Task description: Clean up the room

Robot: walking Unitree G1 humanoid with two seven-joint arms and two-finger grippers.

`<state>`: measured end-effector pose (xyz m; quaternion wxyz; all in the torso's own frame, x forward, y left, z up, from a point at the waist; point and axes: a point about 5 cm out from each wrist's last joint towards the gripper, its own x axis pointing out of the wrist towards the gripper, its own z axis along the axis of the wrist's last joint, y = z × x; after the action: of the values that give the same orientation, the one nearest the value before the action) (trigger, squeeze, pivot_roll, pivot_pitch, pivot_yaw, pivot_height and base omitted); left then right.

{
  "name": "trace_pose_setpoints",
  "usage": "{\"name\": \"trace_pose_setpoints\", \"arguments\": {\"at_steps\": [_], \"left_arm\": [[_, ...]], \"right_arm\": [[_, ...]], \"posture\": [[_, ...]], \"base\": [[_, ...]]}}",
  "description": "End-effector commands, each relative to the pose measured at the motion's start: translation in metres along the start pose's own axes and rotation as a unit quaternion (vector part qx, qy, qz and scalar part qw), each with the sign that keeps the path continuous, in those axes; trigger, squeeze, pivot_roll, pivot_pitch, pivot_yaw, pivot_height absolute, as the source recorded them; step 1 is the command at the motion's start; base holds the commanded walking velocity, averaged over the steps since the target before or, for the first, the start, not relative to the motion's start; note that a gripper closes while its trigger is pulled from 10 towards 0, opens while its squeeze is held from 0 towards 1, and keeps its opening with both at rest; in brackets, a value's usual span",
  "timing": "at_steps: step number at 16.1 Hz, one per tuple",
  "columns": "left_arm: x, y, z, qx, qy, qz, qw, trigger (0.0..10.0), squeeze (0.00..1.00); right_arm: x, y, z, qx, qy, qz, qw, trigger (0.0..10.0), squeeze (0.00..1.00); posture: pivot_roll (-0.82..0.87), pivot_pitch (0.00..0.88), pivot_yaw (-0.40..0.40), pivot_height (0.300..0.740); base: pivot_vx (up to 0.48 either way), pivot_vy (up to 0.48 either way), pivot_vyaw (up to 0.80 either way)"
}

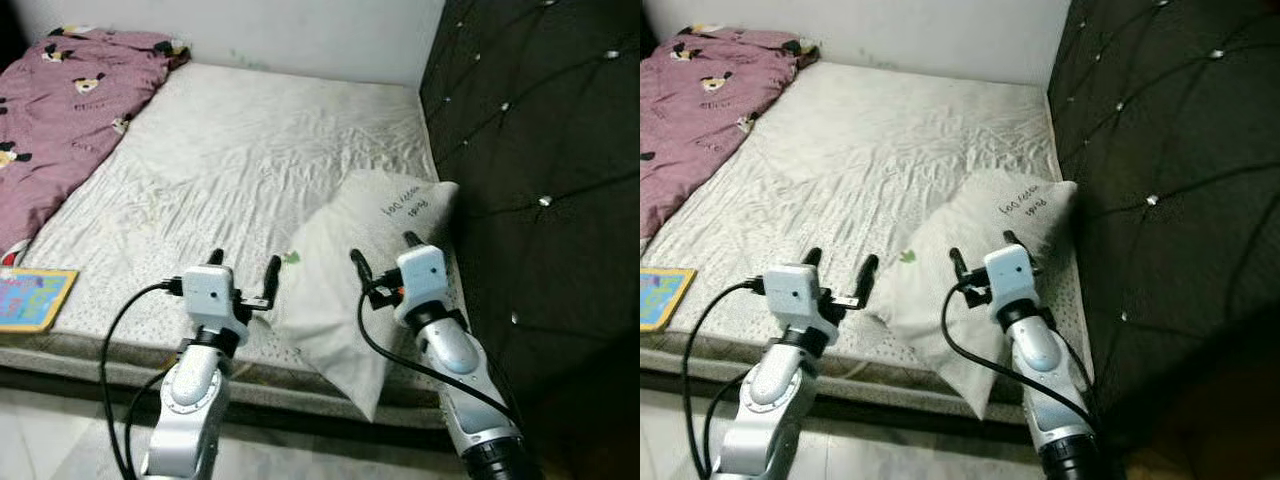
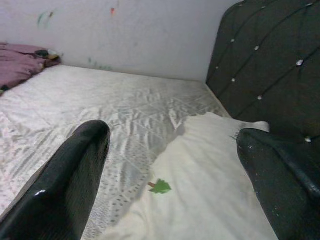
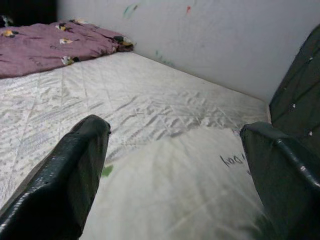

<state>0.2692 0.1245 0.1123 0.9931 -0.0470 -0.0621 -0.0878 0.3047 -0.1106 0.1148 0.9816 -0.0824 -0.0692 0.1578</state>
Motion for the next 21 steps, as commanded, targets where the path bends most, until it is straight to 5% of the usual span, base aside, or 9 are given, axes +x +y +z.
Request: {"name": "trace_pose_setpoints", "arguments": {"at_steps": [1,10,17,21], "left_arm": [[0.002,-0.005,0.001,0.0,-0.007,-0.015,1.0,10.0,0.0],[0.008,-0.009,0.0,-0.008,-0.004,-0.017,1.0,10.0,0.0],[0.012,-0.012,-0.006,-0.015,0.014,-0.003,1.0,10.0,0.0],[0.013,-0.017,-0.007,-0.025,0.015,-0.013,0.999,10.0,0.0]], "right_arm": [[-0.001,-0.004,-0.004,-0.005,0.005,-0.006,1.0,10.0,0.0],[0.012,0.007,0.002,-0.026,-0.012,0.017,0.999,10.0,0.0],[0.013,0.027,-0.007,-0.009,-0.003,0.036,0.999,10.0,0.0],[0.016,0.033,-0.01,-0.001,0.003,0.039,0.999,10.0,0.0]], "posture": [[0.01,0.063,-0.036,0.74],[0.02,0.05,-0.025,0.74],[0.03,0.046,-0.044,0.74],[0.03,0.07,-0.046,0.74]], "base": [[0.352,0.0,0.0],[0.323,0.0,0.0],[0.0,0.0,-0.33],[0.0,0.413,-0.26]]}}
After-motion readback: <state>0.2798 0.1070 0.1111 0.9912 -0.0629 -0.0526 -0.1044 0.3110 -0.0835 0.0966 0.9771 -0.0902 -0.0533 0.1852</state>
